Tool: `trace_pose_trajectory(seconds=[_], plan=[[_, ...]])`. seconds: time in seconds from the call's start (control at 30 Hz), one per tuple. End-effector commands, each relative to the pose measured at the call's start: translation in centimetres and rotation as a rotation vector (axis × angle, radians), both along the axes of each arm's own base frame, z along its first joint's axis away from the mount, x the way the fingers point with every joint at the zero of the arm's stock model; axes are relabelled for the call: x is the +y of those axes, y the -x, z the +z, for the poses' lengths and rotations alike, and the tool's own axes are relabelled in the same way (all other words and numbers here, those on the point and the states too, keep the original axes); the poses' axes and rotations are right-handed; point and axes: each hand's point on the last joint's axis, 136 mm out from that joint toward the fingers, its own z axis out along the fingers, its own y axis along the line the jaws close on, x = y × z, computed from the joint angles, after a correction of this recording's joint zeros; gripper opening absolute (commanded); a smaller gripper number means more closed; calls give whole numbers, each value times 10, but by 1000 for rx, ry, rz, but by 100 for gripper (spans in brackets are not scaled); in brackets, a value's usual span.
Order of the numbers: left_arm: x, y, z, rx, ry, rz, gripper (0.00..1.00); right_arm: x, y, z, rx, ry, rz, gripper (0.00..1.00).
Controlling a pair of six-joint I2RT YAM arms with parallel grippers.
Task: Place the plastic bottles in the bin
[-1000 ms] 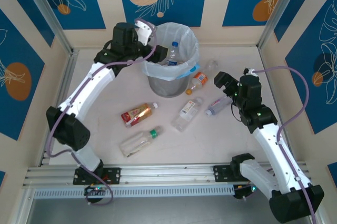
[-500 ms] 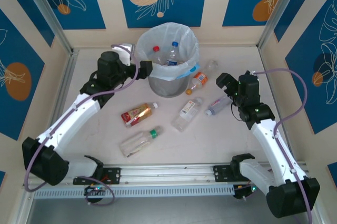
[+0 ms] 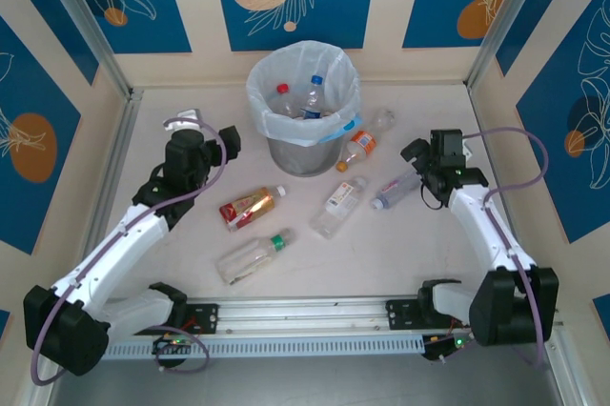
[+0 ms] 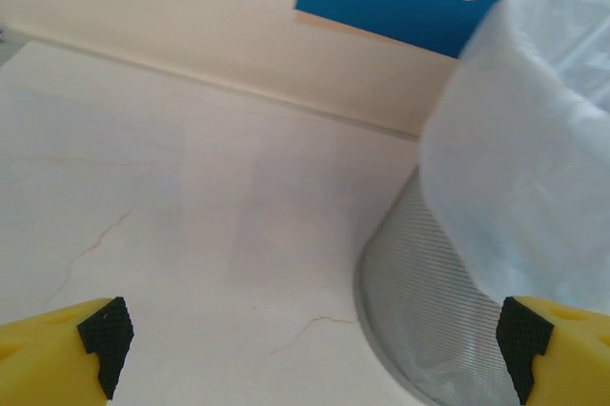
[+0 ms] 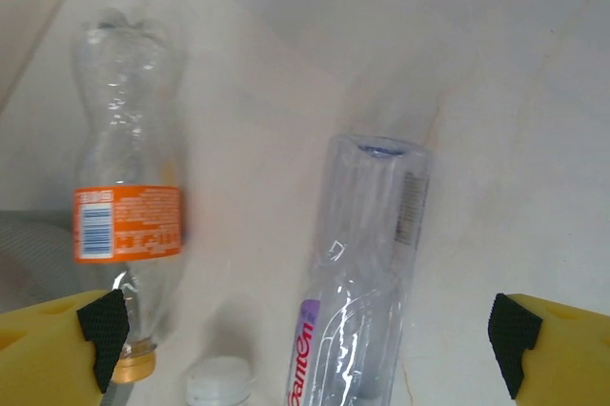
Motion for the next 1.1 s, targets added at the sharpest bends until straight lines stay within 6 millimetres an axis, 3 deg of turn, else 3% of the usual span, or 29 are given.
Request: trace_pose_trajectory(seconds=[0.0,0.27,0.57,1.07], plan=[[21,7,-7,12,30,100,99,-7,5,-7,90,-8,-76,99],[42,17,-20,58,-8,166,99,9,6,-42,220,-84,-38,99],[47,18,-44,95,17,198,99,31,-10,-67,290,-121,-28,96],[53,16,-59,139,-4,209,99,22,-15,-98,351,-42,-111,84]])
